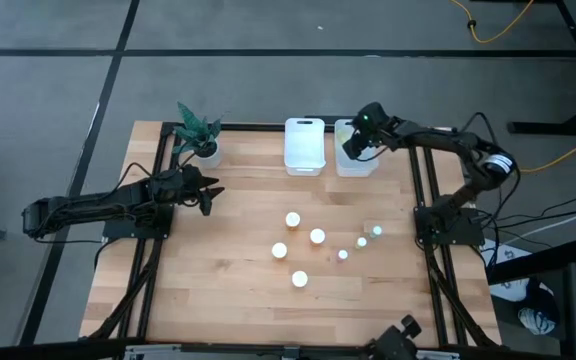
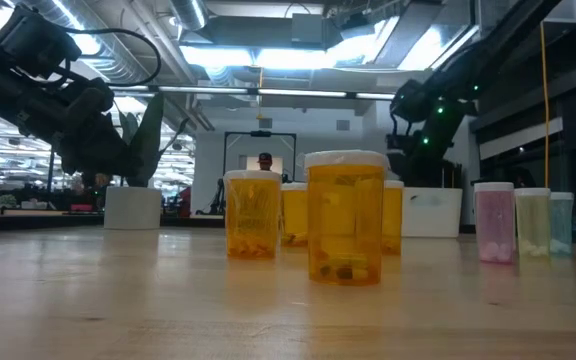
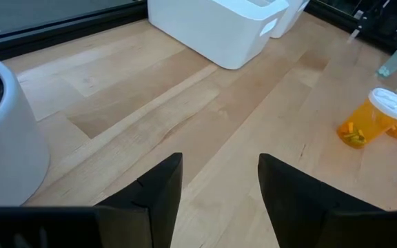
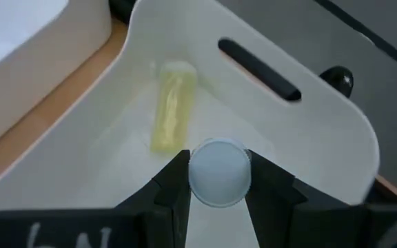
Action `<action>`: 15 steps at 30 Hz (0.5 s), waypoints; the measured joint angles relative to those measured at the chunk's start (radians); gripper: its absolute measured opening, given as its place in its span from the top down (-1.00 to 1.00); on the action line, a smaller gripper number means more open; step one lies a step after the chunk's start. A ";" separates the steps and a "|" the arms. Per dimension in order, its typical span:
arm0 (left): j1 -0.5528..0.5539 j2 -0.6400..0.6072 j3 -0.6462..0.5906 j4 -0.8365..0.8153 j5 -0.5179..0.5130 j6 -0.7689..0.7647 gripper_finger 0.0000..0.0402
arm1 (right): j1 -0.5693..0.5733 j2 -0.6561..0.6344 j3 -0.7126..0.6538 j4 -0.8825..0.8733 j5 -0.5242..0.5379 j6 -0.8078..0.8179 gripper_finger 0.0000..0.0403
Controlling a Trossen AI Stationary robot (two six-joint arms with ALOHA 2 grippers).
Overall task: Pick and place medicine bottles into bin by pill shape (circle, oval)
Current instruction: Put the small blue pill bottle into the right white bin
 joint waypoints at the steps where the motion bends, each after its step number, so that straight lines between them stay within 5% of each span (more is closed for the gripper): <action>1: 0.000 0.000 0.000 0.000 0.000 0.000 0.09 | -0.001 0.008 0.001 0.014 0.000 0.000 0.43; 8: 0.000 0.000 0.000 0.000 0.000 -0.001 0.09 | -0.001 0.046 0.001 0.045 0.001 0.000 0.41; 15: 0.000 0.000 0.000 0.000 0.000 -0.003 0.09 | -0.001 0.042 0.001 0.045 0.015 0.000 0.16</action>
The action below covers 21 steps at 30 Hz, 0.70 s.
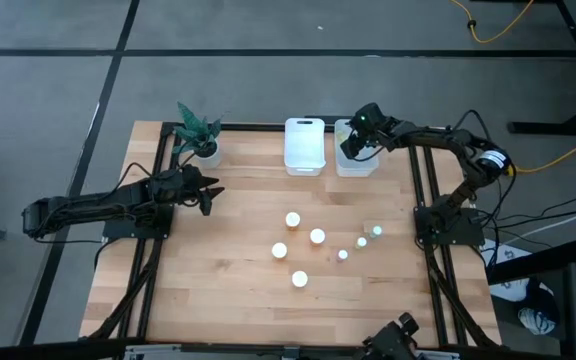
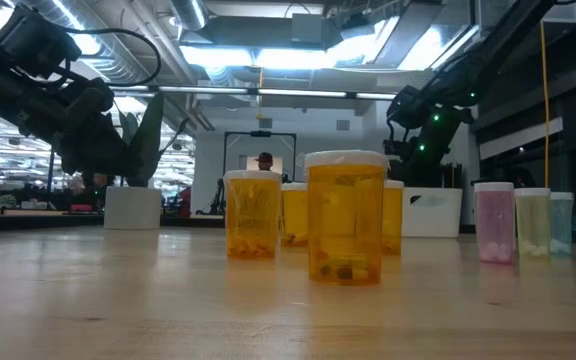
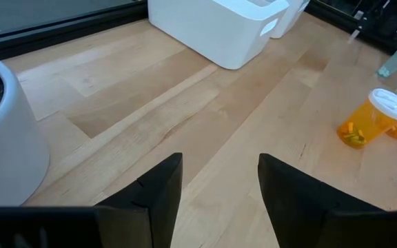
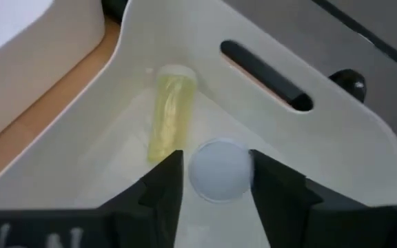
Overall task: Pick and place medicine bottles into bin by pill shape (circle, oval)
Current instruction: Put the small blue pill bottle into the right white bin
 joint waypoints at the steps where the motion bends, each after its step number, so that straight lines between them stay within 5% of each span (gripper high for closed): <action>1: 0.000 0.000 0.000 0.000 0.000 0.000 0.09 | 0.000 -0.007 0.000 -0.001 0.015 0.000 0.12; 10: 0.000 0.000 0.000 0.000 0.000 0.000 0.09 | 0.004 -0.135 0.000 -0.044 0.042 0.005 -0.04; 21: 0.000 0.000 0.000 0.000 0.000 0.000 0.09 | 0.175 -0.464 0.000 -0.156 -0.203 0.111 -0.05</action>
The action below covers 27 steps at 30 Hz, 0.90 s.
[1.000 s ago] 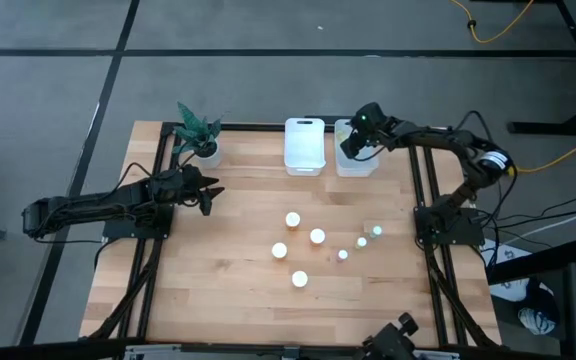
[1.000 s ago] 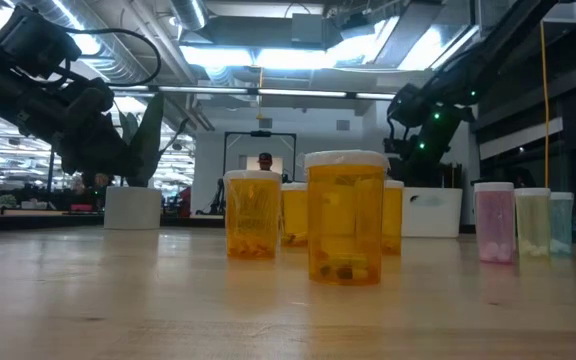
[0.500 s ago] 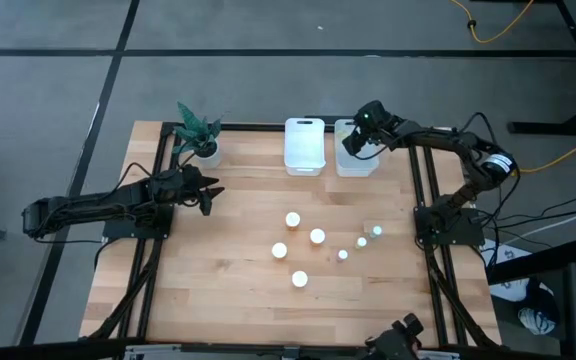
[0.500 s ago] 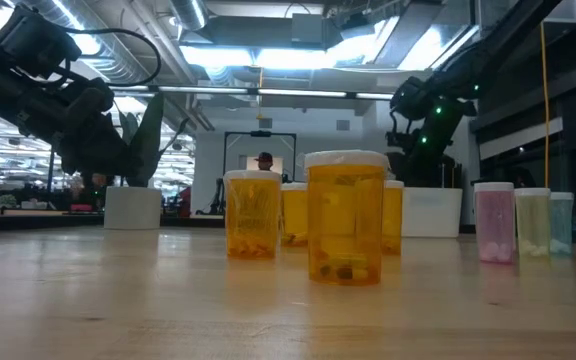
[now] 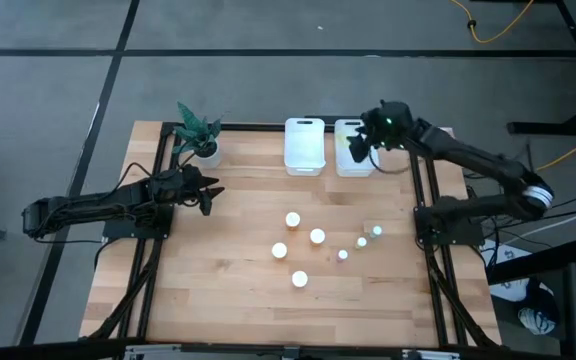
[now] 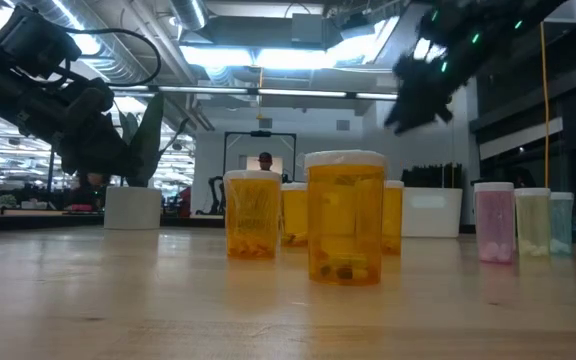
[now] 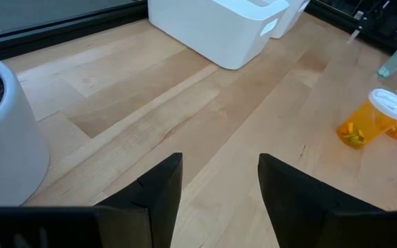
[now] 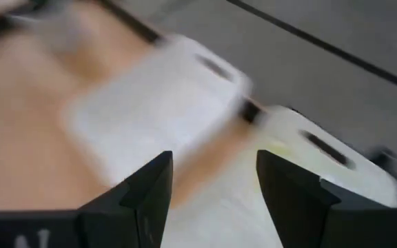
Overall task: Pick and place medicine bottles into bin by pill shape (circle, oval)
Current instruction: Put the small blue pill bottle into the right white bin
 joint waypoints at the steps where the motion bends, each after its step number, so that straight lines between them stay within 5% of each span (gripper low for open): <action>1: 0.000 0.000 0.000 0.000 0.000 0.000 0.09 | 0.035 -0.034 0.000 -0.008 -0.017 0.010 -0.05; 8: 0.000 0.000 0.000 0.000 0.000 0.000 0.09 | 0.348 -0.241 0.000 -0.101 -0.039 0.145 -0.05; 18: 0.000 0.000 0.000 0.000 0.000 0.000 0.09 | 0.762 -0.354 0.000 -0.379 0.377 0.454 -0.05; 27: 0.000 0.000 0.000 0.000 0.000 0.001 0.09 | 0.881 -0.354 0.000 -0.686 0.307 0.666 -0.05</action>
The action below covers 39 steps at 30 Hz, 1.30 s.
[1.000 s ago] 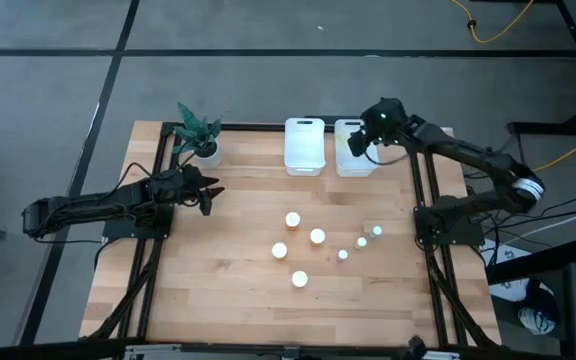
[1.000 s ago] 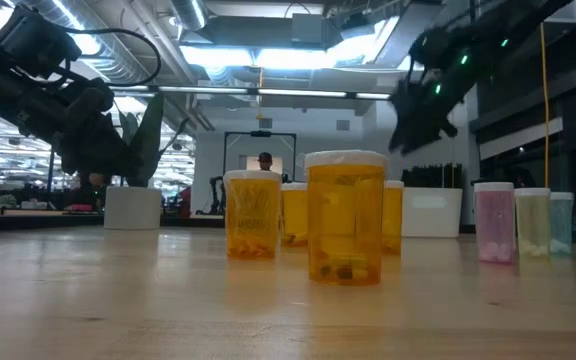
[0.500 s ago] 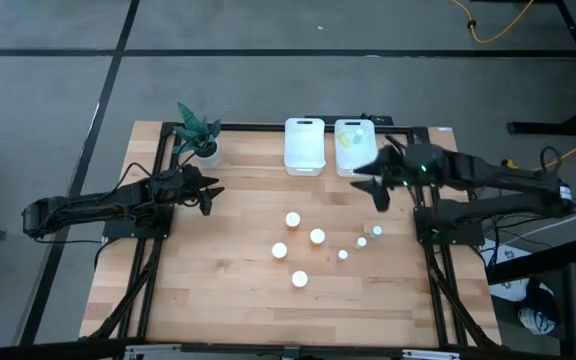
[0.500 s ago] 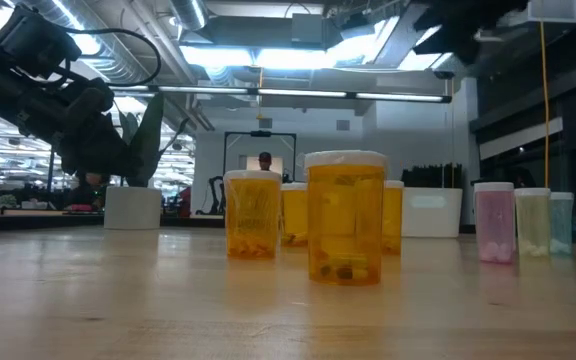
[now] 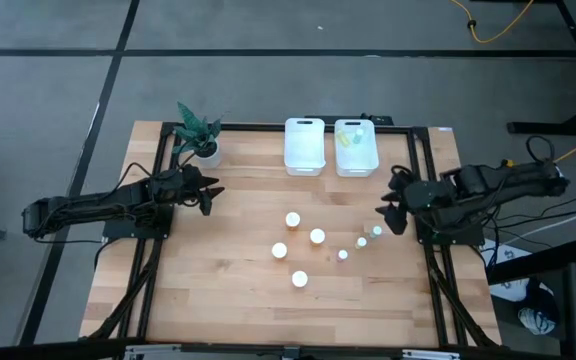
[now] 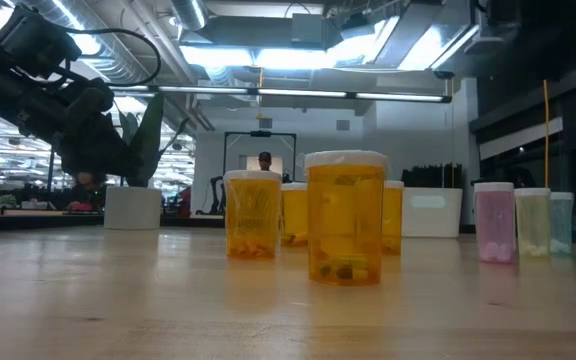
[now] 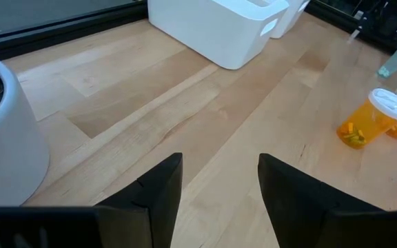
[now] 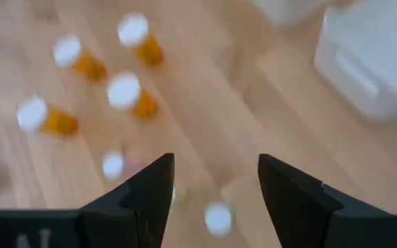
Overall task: Pick and place medicine bottles into bin by pill shape (circle, oval)
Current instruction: Put the small blue pill bottle into the right white bin
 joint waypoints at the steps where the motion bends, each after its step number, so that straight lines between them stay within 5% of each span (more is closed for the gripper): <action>1: 0.000 0.000 0.000 0.000 0.000 0.000 0.09 | 0.004 0.000 0.000 -0.027 -0.022 0.006 -0.05; 12: 0.000 0.000 0.000 0.000 0.000 0.000 0.09 | 0.017 0.008 -0.063 -0.232 -0.190 0.047 -0.05; 22: 0.000 0.000 0.000 0.000 0.000 0.000 0.09 | 0.017 0.061 -0.283 -0.014 -0.362 0.054 -0.05; 39: 0.000 0.000 0.000 0.000 0.000 0.002 0.09 | 0.017 0.128 -0.344 0.146 -0.362 0.008 0.09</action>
